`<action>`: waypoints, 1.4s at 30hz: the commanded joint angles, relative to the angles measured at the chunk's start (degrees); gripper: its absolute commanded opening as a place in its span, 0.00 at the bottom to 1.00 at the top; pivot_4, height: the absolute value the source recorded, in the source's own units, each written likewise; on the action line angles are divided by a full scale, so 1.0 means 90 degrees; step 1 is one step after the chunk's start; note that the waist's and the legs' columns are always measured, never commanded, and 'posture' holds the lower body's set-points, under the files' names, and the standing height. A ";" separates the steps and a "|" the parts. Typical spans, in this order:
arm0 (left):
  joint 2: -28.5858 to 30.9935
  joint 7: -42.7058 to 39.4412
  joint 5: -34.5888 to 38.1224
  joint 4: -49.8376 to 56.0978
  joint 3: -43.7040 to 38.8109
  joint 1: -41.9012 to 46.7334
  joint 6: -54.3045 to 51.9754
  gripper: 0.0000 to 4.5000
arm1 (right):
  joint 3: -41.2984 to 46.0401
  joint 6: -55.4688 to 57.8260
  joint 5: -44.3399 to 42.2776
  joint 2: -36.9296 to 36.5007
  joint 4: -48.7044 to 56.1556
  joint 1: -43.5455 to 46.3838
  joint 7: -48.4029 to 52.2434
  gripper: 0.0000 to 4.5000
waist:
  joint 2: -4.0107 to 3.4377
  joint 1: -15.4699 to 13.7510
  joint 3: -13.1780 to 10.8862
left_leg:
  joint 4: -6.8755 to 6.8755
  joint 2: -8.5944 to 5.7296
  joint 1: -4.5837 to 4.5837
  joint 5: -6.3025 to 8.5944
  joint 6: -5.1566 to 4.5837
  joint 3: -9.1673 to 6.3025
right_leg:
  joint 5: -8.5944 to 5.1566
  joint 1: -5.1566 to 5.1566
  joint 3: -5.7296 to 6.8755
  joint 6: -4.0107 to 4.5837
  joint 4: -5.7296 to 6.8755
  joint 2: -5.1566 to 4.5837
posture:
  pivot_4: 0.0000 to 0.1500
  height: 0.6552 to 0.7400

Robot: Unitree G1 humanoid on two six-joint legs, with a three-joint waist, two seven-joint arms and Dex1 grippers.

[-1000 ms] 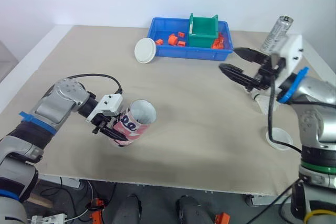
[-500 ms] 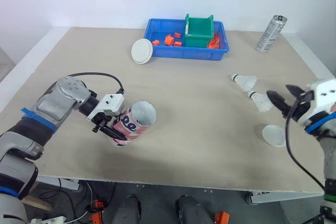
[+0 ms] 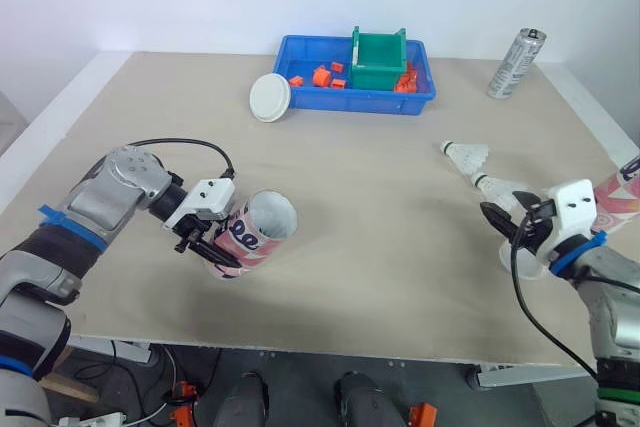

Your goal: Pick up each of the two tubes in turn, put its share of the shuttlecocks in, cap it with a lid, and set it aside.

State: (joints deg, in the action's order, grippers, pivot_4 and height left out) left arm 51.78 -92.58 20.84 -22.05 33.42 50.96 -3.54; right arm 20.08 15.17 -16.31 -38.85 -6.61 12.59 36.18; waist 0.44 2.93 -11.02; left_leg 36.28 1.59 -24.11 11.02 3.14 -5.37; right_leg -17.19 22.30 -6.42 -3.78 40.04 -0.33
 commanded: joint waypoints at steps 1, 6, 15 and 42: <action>-0.0016 0.0009 -0.0008 -0.0051 0.0090 0.0045 0.0057 0.49 | -0.0103 -0.0300 0.0180 -0.0025 -0.0454 0.0342 -0.0065 0.71 | 0.0000 0.0000 0.0000 | 0.0000 0.0000 -0.0001 0.0000 0.0000 0.0000 | 0.0000 0.0001 0.0000 0.0000 0.0000 0.0000 | 1.00 0.98; 0.0068 0.0009 0.0059 0.0056 0.0017 -0.0018 0.0016 0.49 | -0.0125 -0.0450 0.0200 -0.0047 -0.0884 0.0620 -0.0109 0.71 | 0.0000 -0.0008 0.0000 | -0.0001 -0.0001 -0.0003 0.0000 0.0000 -0.0001 | -0.0003 0.0001 0.0000 -0.0001 -0.0001 -0.0001 | 1.00 0.98; 0.0151 0.0009 0.0089 0.0080 -0.0022 -0.0035 0.0019 0.49 | -0.0236 -0.0980 0.0412 0.0028 -0.1666 0.1026 -0.0301 0.07 | 0.0000 0.0010 0.0000 | -0.0002 0.0000 -0.0002 0.0000 0.0000 -0.0001 | -0.0002 0.0002 0.0001 0.0001 0.0000 0.0001 | 1.00 0.98; 0.0140 0.0009 0.0203 0.0004 0.0021 -0.0007 -0.0041 0.49 | -0.2595 0.1388 -0.2099 -0.0946 0.3868 0.2393 0.2888 0.03 | -0.0014 0.0065 -0.0024 | 0.0000 0.0006 -0.0017 0.0000 0.0000 -0.0017 | -0.0008 0.0005 0.0014 0.0000 -0.0003 0.0003 | 1.00 0.98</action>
State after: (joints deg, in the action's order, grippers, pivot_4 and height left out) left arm 52.48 -92.51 22.55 -22.07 33.85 51.10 -3.74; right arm -2.97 29.29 -35.90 -46.94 27.74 32.40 60.22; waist 0.31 3.52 -11.24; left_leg 36.29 1.62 -24.28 11.02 3.14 -5.49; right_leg -17.25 22.38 -6.32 -3.79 40.01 -0.34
